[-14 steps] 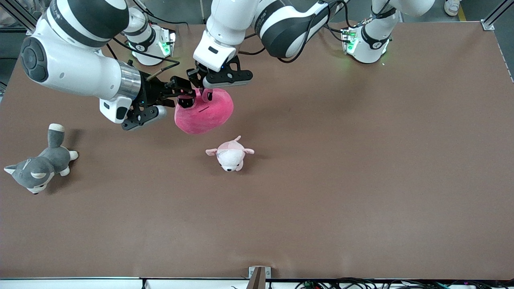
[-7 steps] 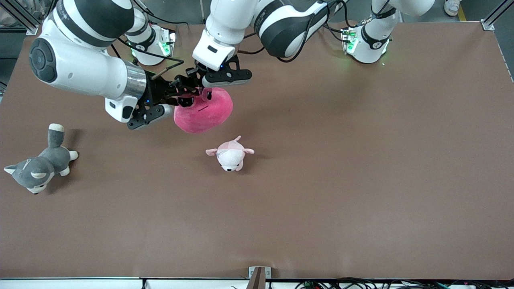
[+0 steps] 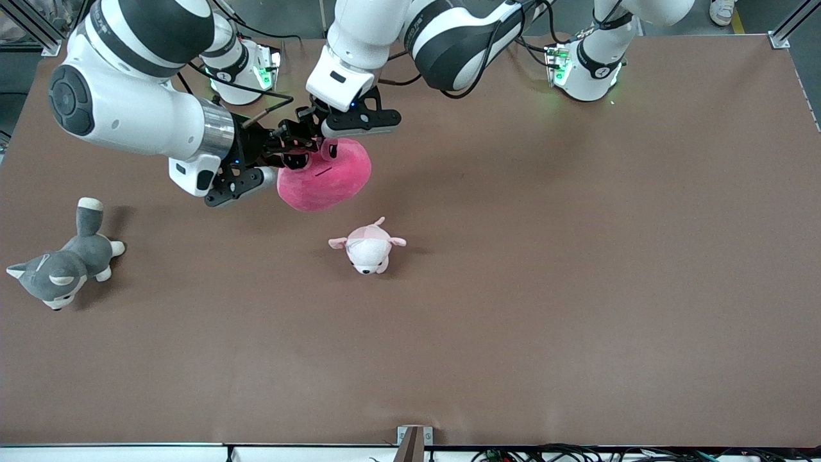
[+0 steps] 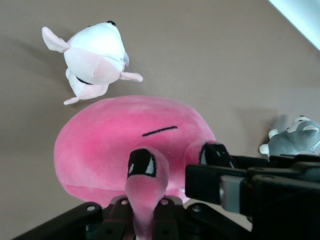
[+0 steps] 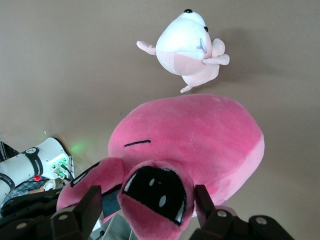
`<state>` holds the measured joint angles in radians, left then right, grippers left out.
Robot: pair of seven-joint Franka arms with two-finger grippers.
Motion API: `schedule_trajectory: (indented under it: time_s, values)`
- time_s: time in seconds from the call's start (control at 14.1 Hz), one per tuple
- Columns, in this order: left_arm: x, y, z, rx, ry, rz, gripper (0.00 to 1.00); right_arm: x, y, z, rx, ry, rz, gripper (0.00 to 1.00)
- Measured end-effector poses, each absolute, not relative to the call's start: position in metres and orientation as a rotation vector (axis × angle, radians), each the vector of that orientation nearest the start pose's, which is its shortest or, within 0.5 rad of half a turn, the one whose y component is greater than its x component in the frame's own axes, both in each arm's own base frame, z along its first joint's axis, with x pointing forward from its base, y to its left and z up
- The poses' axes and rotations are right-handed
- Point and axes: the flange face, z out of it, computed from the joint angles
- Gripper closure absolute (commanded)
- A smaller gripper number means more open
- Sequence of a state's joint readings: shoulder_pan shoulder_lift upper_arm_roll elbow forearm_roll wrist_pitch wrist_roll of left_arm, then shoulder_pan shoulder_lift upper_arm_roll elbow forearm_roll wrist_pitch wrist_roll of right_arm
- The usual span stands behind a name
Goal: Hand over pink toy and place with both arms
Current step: 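Close the right gripper on the pink plush's eye beside the left gripper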
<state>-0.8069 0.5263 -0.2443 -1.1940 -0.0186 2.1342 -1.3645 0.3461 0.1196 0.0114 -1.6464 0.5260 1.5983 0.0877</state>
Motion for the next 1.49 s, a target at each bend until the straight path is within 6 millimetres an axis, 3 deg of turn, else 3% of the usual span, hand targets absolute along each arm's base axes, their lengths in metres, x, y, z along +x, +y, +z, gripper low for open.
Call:
schedule_trajectory:
  time_s: [0.5, 1.49]
  values:
    - [0.4098, -0.6205, 0.5344, -3.523, -0.676, -0.055, 1.00, 0.5264, 0.2434, 0.5330, -2.660, -0.286, 0.429, 0.17]
    - [0.4161, -0.6163, 0.5340, -3.516, -0.696, -0.061, 1.00, 0.5256, 0.2471, 0.5384, -2.661, -0.301, 0.417, 0.18]
